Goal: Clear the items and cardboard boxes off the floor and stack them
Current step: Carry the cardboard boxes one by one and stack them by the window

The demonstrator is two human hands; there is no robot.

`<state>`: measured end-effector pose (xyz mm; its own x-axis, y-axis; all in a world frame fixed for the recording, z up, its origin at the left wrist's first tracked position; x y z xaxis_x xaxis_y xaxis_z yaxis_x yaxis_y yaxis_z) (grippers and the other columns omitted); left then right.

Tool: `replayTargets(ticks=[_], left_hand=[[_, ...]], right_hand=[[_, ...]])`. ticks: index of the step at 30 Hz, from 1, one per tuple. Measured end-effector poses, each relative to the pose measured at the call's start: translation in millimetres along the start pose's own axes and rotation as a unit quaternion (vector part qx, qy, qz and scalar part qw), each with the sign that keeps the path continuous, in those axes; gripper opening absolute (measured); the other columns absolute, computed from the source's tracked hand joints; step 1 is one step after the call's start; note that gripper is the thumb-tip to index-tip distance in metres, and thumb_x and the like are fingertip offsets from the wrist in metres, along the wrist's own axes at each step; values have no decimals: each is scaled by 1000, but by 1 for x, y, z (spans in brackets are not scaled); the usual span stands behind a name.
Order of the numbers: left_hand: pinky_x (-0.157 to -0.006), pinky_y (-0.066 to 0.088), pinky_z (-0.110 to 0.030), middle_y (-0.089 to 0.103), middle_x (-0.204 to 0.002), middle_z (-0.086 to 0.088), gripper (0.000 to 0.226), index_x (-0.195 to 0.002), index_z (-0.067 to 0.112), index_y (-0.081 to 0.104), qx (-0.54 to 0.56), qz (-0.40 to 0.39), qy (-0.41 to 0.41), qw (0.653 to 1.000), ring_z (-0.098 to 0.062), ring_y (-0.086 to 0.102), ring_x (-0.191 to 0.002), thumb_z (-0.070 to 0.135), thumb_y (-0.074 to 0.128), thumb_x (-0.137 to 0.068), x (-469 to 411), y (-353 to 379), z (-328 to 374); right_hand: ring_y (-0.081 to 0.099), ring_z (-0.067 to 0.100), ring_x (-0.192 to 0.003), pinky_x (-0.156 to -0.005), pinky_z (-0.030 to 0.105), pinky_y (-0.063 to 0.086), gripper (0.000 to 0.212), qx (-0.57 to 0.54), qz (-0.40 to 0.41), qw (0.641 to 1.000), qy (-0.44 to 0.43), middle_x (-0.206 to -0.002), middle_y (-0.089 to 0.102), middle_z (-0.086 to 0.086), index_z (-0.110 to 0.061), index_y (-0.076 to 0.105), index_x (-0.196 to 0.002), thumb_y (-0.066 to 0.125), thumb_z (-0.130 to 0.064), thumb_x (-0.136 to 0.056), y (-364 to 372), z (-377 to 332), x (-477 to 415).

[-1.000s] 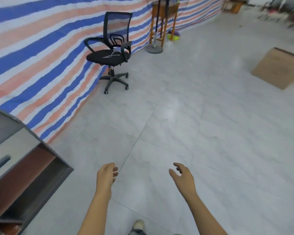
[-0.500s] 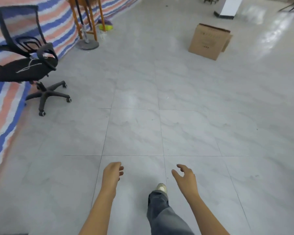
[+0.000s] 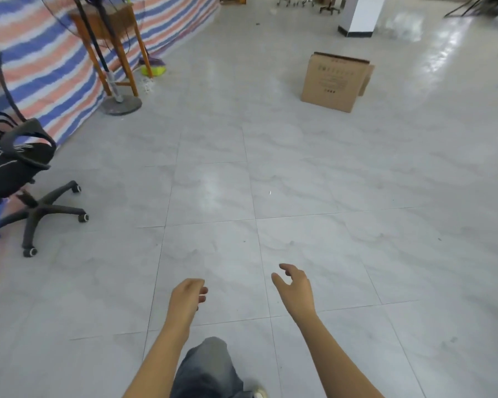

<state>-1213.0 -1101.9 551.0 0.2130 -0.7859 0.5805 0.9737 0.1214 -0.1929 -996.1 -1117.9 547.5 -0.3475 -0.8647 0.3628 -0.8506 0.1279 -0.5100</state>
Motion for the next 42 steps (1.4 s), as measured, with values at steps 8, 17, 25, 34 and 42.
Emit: replayTargets(ticks=[8,17,25,34,42], left_hand=[[-78,41,-32,62,-90,-5,13,-98,7,57,-33,-61,33,997,-20,57,-84,14,48,-93,-137,56,115],[-76,40,-32,63,-86,-3,12,-83,12,58,-27,-83,39,995,-19,58,-80,13,50,-92,-264,84,238],[-74,40,-30,62,-86,-8,13,-84,8,58,-107,-125,-28,986,-21,56,-78,11,49,-92,-334,143,256],[-67,41,-28,62,-86,-6,14,-80,13,57,-116,-119,30,986,-19,57,-78,13,50,-92,-440,251,375],[-73,43,-30,63,-85,-5,12,-86,11,58,-110,-136,9,985,-19,59,-78,13,49,-93,-505,354,445]], right_hand=[[48,17,-113,-85,23,35,38,-36,60,997,42,-128,50,7,-13,51,-129,53,-24,-93,-10,-50,-134],[45,15,-120,-91,23,37,40,-8,66,995,76,-128,48,4,-16,47,-131,54,-24,-92,12,-127,-247],[49,15,-104,-80,20,35,39,-13,75,987,139,-127,51,7,-14,50,-130,53,-23,-92,3,-129,-334],[46,18,-120,-84,22,34,37,-47,113,991,63,-129,48,7,-15,51,-128,54,-25,-92,-80,-198,-538],[46,15,-118,-85,21,34,35,-33,80,993,79,-127,49,5,-15,52,-126,53,-24,-92,-119,-220,-658]])
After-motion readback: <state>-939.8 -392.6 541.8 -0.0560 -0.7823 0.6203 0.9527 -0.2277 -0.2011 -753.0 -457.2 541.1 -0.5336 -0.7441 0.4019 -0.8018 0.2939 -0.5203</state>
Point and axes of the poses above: each hand's wrist, its own x-axis away from the middle knuckle, its own y-axis out of the palm, z = x × y, the point moved 3 cm from there along -x, towards the middle knuckle
